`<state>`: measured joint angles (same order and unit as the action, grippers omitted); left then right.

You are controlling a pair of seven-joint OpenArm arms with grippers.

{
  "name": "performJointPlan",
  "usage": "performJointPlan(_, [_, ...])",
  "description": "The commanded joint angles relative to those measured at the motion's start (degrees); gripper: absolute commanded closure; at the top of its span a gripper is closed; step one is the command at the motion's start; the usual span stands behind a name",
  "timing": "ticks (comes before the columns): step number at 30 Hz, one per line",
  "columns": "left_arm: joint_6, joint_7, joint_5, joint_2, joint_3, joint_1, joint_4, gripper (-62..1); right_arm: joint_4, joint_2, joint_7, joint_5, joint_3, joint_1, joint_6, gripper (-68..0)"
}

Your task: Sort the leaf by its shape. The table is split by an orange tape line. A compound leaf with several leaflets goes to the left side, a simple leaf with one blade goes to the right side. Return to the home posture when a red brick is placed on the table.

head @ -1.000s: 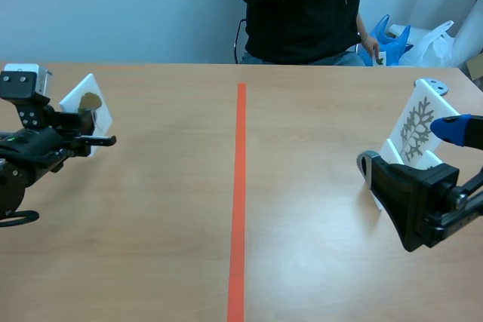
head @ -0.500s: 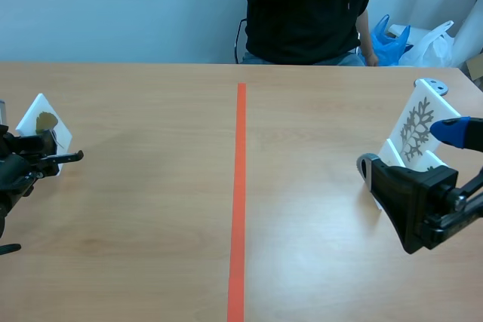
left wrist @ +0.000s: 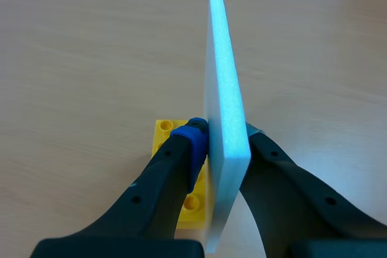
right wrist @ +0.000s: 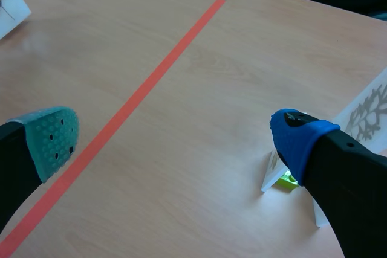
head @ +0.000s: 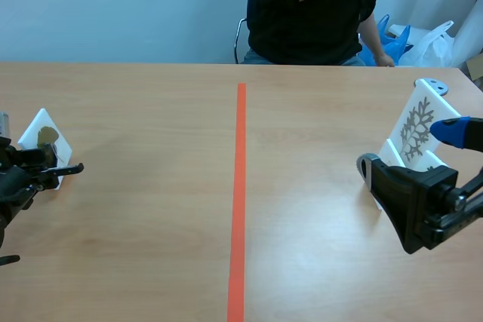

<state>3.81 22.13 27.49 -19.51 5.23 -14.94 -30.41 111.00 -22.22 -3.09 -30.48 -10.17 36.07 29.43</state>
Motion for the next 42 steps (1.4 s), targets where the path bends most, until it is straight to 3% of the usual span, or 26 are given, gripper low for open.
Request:
performJointPlan(1, [0.98, 0.94, 0.20, -0.52, -0.07, -1.11, -1.01, -7.3, 0.42, 0.00, 0.81, -0.90, -0.66, -0.66, 0.00, -67.9])
performJointPlan(4, [1.31, 0.68, 0.20, -0.52, -0.07, -1.11, -1.01, -7.8, 0.42, 0.00, 0.52, -0.90, -0.66, -0.66, 0.02, -67.9])
performJointPlan(10, [1.44, -0.70, 0.20, -0.55, -0.07, -1.09, -1.01, -16.6, 0.42, 0.00, 0.42, -1.31, -0.66, -0.66, 0.04, -67.9])
performJointPlan(15, [1.44, 0.46, 0.20, -0.66, -0.07, -1.11, -1.05, -35.5, 0.42, 0.00, 0.39, -1.31, -0.66, -0.66, 0.07, -67.9])
performJointPlan(24, [1.81, 2.29, 0.22, -3.45, -0.13, -0.92, -4.35, -59.8, 0.42, 0.00, 0.42, -1.31, -0.66, -0.68, 0.24, -67.9])
performJointPlan(31, [2.38, 0.39, 0.28, -7.04, -0.17, 2.99, -14.82, -60.5, 0.42, 0.00, 0.42, -1.29, -0.66, -0.68, 0.24, -67.9])
performJointPlan(42, [10.47, -7.67, 0.44, -10.40, -0.31, 17.27, -41.33, -62.3, 0.42, 0.00, 0.48, -1.29, -0.66, -0.68, -0.02, -67.9])
